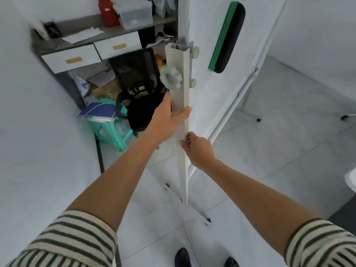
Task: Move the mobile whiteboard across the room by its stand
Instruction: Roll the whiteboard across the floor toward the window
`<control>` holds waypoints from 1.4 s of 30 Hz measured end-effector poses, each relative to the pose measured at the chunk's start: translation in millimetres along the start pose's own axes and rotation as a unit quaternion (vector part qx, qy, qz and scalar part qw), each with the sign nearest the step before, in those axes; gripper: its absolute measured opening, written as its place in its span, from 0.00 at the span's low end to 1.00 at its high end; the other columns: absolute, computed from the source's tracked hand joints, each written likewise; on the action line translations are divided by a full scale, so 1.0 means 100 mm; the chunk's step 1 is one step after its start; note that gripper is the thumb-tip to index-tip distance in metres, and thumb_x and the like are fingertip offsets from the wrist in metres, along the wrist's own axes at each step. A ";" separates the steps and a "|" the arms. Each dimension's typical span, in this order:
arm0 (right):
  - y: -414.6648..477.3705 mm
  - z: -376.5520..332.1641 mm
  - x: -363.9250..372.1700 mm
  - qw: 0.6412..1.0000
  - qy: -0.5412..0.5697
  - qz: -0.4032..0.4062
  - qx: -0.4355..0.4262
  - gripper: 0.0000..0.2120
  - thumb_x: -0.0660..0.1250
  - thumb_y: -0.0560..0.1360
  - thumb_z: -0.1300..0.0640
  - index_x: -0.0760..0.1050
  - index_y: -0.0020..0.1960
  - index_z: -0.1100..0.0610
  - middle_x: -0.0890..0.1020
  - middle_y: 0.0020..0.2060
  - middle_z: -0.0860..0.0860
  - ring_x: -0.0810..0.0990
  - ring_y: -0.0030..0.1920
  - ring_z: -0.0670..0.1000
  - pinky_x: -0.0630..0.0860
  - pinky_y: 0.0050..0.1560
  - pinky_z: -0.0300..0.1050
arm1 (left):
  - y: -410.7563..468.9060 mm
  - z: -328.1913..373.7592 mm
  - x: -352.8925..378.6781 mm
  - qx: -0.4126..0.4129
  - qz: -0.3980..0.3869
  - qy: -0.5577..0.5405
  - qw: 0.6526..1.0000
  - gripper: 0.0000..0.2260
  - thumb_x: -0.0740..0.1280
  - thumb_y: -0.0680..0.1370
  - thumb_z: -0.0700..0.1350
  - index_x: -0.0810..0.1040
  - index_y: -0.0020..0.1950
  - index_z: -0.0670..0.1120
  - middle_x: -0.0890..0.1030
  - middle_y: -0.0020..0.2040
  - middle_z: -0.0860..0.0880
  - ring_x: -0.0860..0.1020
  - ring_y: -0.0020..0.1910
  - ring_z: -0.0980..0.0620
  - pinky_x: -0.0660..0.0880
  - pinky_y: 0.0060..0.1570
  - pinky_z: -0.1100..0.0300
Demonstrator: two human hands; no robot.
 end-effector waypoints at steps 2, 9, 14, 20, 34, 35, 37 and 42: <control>-0.21 -0.10 0.10 1.000 0.003 -0.014 -0.012 0.11 0.60 0.78 0.51 0.64 0.43 0.57 0.81 0.38 0.58 0.77 0.39 0.61 0.70 0.40 0.48 | -0.29 0.00 -0.09 -0.023 0.016 -0.007 1.000 0.29 0.69 0.74 0.53 0.63 0.72 0.49 0.77 0.63 0.49 0.76 0.62 0.49 0.75 0.65 0.50; -0.99 -0.34 0.39 0.995 -0.012 -0.051 -0.082 0.12 0.61 0.77 0.51 0.70 0.49 0.61 0.83 0.44 0.58 0.78 0.45 0.63 0.73 0.46 0.52 | -1.34 0.03 -0.22 -0.070 0.105 -0.042 0.991 0.21 0.68 0.77 0.45 0.67 0.68 0.46 0.78 0.56 0.51 0.78 0.58 0.50 0.75 0.63 0.51; -1.65 -0.44 0.57 0.991 -0.016 -0.059 -0.120 0.11 0.60 0.77 0.51 0.70 0.48 0.60 0.82 0.42 0.57 0.77 0.40 0.63 0.70 0.40 0.50 | -2.15 0.11 -0.20 -0.089 0.158 -0.041 0.983 0.16 0.69 0.76 0.44 0.69 0.62 0.46 0.76 0.46 0.55 0.77 0.50 0.51 0.76 0.55 0.55; -2.51 -0.51 0.68 0.984 -0.021 -0.082 -0.154 0.11 0.60 0.77 0.50 0.69 0.48 0.60 0.83 0.41 0.57 0.78 0.41 0.62 0.67 0.39 0.48 | -3.10 0.27 -0.12 -0.094 0.185 -0.054 0.977 0.11 0.69 0.77 0.40 0.69 0.54 0.51 0.75 0.43 0.55 0.76 0.44 0.57 0.76 0.48 0.64; -4.57 -0.51 0.65 0.983 -0.017 -0.082 -0.164 0.11 0.61 0.77 0.51 0.70 0.48 0.60 0.83 0.42 0.56 0.80 0.42 0.61 0.74 0.44 0.51 | -5.10 0.55 0.24 -0.086 0.198 -0.018 0.976 0.15 0.70 0.76 0.47 0.68 0.59 0.50 0.76 0.47 0.58 0.78 0.50 0.54 0.78 0.58 0.48; -4.72 -0.49 0.63 0.983 -0.015 -0.086 -0.164 0.11 0.61 0.77 0.51 0.70 0.48 0.60 0.83 0.43 0.56 0.80 0.43 0.61 0.75 0.46 0.51 | -5.24 0.58 0.29 -0.084 0.198 -0.016 0.976 0.16 0.70 0.76 0.47 0.68 0.61 0.49 0.76 0.47 0.59 0.78 0.49 0.55 0.78 0.58 0.49; -5.01 -0.43 0.61 0.981 -0.008 -0.096 -0.166 0.12 0.61 0.77 0.50 0.71 0.48 0.59 0.84 0.43 0.56 0.81 0.45 0.61 0.76 0.47 0.52 | -5.52 0.64 0.39 -0.086 0.196 -0.006 0.977 0.19 0.69 0.76 0.47 0.68 0.65 0.47 0.76 0.49 0.58 0.78 0.51 0.55 0.77 0.60 0.51; -5.67 -0.29 0.51 0.975 -0.001 -0.113 -0.189 0.12 0.61 0.77 0.49 0.71 0.50 0.59 0.84 0.45 0.55 0.83 0.46 0.59 0.77 0.47 0.52 | -6.20 0.82 0.64 -0.109 0.202 0.022 0.973 0.26 0.69 0.75 0.52 0.66 0.69 0.47 0.77 0.58 0.50 0.78 0.58 0.47 0.77 0.62 0.45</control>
Point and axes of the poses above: each hand's wrist, its own y-axis towards the middle knuckle, its own x-axis out of the palm, z = x × y, the point moved 1 cm from there along y, towards the middle knuckle
